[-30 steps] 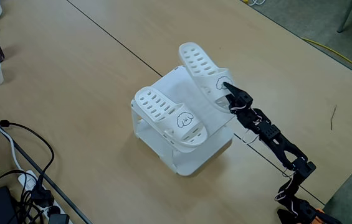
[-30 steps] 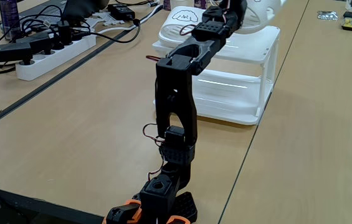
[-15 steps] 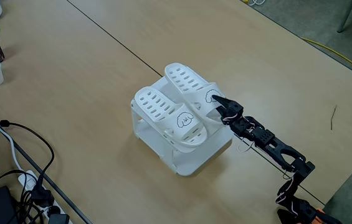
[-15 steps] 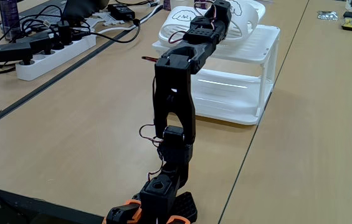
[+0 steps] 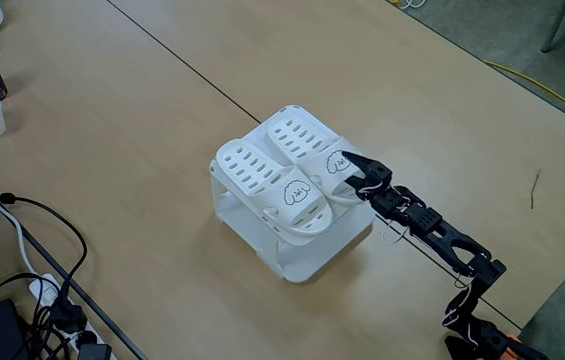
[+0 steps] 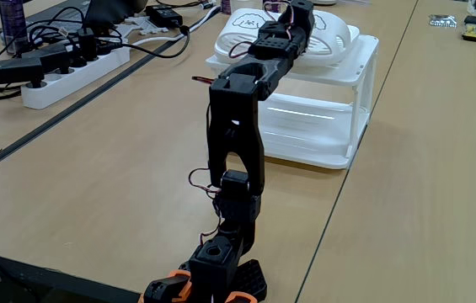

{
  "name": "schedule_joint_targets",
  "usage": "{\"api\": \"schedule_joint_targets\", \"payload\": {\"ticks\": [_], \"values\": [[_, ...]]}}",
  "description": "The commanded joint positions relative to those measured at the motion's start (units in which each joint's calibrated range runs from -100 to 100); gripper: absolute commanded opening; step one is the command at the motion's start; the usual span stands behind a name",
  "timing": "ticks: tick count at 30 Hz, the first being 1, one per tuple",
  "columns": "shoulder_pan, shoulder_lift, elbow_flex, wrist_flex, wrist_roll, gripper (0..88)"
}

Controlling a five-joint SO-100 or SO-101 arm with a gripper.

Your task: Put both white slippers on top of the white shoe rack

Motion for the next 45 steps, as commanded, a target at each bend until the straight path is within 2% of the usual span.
{"api": "schedule_joint_targets", "payload": {"ticks": [1, 21, 32, 45], "values": [[0.22, -5.41, 0.83, -0.02, 0.42, 23.9], [0.31, -35.12, 29.7, 0.07, 0.42, 23.8], [-0.19, -36.38, 38.0, 0.07, 0.42, 23.8], [0.31, -37.14, 35.11, 0.07, 0.42, 24.0]]}}
